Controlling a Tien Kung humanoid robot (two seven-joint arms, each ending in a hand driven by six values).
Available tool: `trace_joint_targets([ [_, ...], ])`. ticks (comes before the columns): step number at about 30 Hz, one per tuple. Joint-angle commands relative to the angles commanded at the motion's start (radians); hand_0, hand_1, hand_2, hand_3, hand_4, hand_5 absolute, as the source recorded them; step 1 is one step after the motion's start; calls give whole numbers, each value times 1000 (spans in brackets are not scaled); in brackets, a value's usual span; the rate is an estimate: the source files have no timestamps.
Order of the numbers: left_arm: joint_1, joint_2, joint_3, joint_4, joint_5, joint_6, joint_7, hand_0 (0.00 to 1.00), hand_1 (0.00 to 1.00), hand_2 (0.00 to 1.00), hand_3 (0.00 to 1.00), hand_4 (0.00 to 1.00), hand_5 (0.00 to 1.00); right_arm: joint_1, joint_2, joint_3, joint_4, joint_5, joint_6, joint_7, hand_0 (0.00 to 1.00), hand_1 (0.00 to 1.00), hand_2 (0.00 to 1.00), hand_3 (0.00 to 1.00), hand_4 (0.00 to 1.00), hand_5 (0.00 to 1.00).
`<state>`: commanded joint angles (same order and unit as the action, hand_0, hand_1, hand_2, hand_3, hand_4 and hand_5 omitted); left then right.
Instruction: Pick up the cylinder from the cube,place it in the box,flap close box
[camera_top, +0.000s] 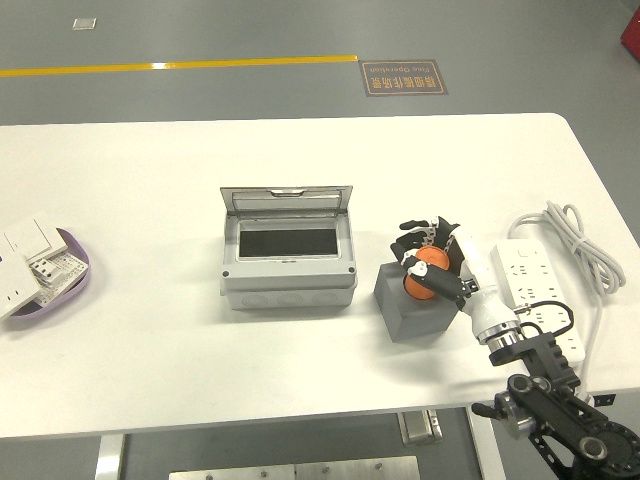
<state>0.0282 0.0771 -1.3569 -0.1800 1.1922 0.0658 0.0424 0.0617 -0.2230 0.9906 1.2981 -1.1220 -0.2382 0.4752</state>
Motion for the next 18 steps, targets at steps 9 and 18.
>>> trace_joint_targets([
  [9,0,-5,-5,0,4,0,2,580,612,608,658,647,123,-9,2,-3,-11,4,0,2,557,553,503,527,786,165],
  [18,0,-3,-4,0,2,0,1,579,612,608,659,647,122,-15,8,-1,-15,16,-3,6,536,539,489,504,775,151],
])
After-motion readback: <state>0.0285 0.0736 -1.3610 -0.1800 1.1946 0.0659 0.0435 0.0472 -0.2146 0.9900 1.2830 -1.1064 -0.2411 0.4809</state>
